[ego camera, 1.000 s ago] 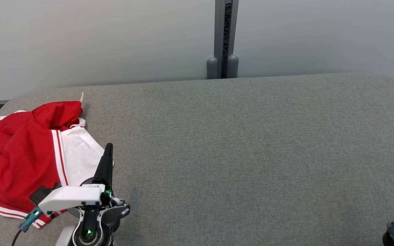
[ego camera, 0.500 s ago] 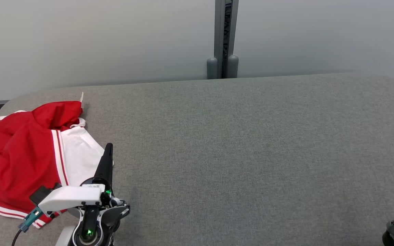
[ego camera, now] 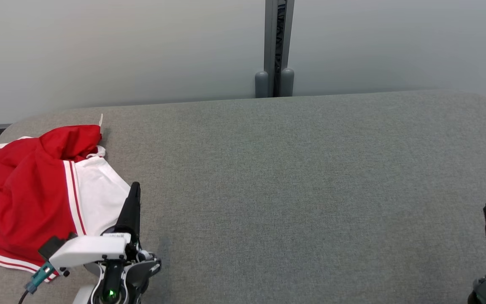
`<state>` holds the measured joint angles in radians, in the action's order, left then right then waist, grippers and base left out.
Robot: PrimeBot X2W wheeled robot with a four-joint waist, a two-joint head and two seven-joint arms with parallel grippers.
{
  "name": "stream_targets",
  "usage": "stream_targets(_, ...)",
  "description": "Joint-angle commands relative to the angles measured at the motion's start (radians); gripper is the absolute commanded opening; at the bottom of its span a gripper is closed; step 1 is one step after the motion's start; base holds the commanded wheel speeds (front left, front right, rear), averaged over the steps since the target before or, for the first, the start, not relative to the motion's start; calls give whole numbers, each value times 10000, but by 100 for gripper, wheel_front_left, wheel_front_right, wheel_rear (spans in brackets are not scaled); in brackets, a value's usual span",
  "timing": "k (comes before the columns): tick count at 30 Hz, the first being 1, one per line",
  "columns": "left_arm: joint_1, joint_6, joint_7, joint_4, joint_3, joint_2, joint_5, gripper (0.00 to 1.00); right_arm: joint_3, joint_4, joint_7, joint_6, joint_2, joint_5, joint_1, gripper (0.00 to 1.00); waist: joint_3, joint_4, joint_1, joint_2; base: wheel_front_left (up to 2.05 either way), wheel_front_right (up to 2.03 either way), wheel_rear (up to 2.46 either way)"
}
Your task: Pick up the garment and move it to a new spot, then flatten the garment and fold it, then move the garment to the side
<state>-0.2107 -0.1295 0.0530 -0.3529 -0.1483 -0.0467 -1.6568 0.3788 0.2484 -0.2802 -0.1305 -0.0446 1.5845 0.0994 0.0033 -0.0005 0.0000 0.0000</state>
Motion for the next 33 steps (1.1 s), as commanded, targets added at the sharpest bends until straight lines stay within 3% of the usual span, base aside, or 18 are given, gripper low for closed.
stream_targets(1, 66, 2, 5, -65, -5, 9, 1, 100, -16, 30, 8, 0, 48, -2, -59, 100, 0, 0, 0, 0, 0, 0, 0)
stream_targets(20, 374, -1, 450, 477, 174, 13, 394, 100, -1092, -585, 1170, -3, 64, -294, -115, 100, -8, -3, 0, 0, 0, 0, 0)
stream_targets(33, 583, -6, 756, 1098, 281, 0, 2157, 100, -1921, -1389, 1962, -7, -74, -1557, -50, 100, -19, 17, 0, 0, 0, 0, 0)
